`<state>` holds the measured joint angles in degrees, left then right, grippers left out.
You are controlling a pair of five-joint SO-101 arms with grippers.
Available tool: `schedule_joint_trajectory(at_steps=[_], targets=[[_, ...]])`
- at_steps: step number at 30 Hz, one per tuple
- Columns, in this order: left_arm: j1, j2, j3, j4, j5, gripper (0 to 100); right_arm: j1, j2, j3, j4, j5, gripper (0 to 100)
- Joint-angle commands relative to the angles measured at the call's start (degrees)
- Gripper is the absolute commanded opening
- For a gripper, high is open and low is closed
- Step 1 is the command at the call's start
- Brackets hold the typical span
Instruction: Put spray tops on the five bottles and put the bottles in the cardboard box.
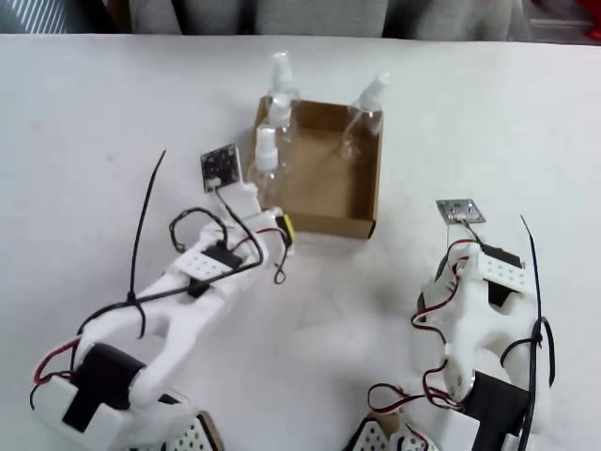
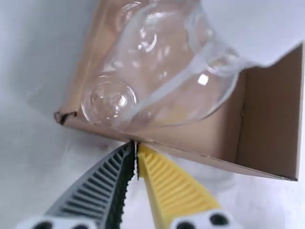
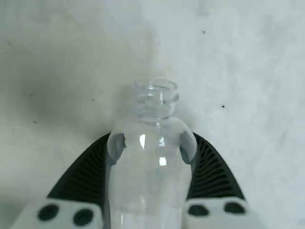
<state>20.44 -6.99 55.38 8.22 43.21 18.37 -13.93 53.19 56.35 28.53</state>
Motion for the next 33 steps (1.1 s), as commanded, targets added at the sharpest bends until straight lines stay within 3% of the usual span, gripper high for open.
schedule_joint_trajectory(at_steps=[1, 15, 29, 33], targets=[[0.84, 1.19, -5.19, -1.58, 0.00, 2, -0.66, -1.98, 0.09, -0.31, 0.62, 1.9], [3.65, 4.79, -7.03, -0.88, -0.44, 2, -0.66, -1.98, 0.00, -0.57, 0.70, 1.9], [5.58, 4.18, -6.42, 11.16, -0.79, 2, -0.66, -1.98, -0.09, -1.36, 0.70, 1.9], [5.49, 3.21, -6.42, 16.97, -8.26, 2, -0.66, -1.98, -0.09, -1.36, 0.70, 1.9]])
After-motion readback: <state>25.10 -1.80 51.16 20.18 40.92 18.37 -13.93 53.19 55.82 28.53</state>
